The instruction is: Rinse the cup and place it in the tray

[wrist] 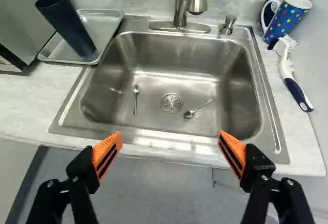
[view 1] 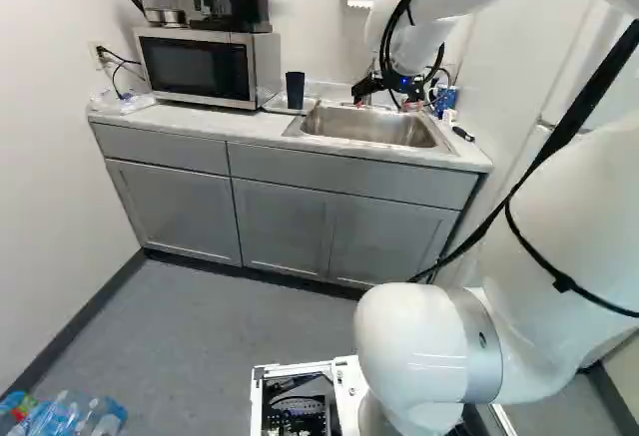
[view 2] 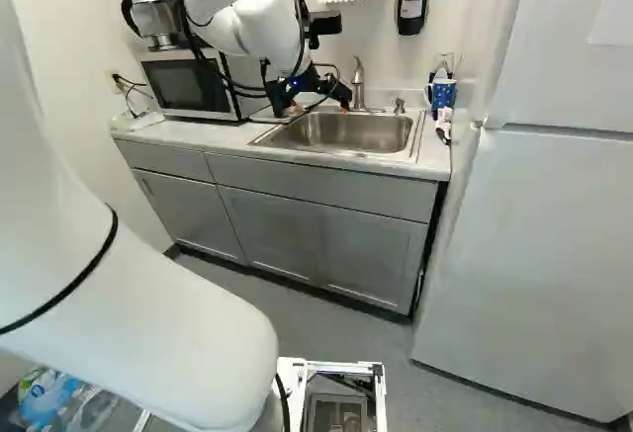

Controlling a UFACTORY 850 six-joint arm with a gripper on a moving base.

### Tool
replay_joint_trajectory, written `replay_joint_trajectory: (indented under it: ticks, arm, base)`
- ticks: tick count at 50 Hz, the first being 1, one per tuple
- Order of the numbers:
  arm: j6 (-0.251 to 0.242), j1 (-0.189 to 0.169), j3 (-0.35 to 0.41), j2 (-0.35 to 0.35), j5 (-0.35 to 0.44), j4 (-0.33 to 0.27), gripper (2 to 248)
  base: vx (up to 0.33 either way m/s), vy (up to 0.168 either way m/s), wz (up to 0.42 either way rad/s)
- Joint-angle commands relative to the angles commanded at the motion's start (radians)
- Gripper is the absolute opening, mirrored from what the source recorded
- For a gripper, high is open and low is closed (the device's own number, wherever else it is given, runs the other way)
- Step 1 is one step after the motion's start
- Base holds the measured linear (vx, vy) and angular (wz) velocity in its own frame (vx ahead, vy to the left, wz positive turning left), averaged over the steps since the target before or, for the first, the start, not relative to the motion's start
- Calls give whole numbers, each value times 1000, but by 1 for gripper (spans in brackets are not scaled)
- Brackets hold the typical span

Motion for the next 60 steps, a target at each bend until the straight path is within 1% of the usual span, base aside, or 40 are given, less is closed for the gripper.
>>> replay_joint_trajectory:
  ticks: [18,50,60]
  arm:
    - [0,0,0,0,0,0,247]
    - [0,0,0,0,0,0,247]
    - [0,0,0,0,0,0,247]
  base:
    - [-140,71,-151]
    - [-149,66,-260]
    - [-92,57,-43]
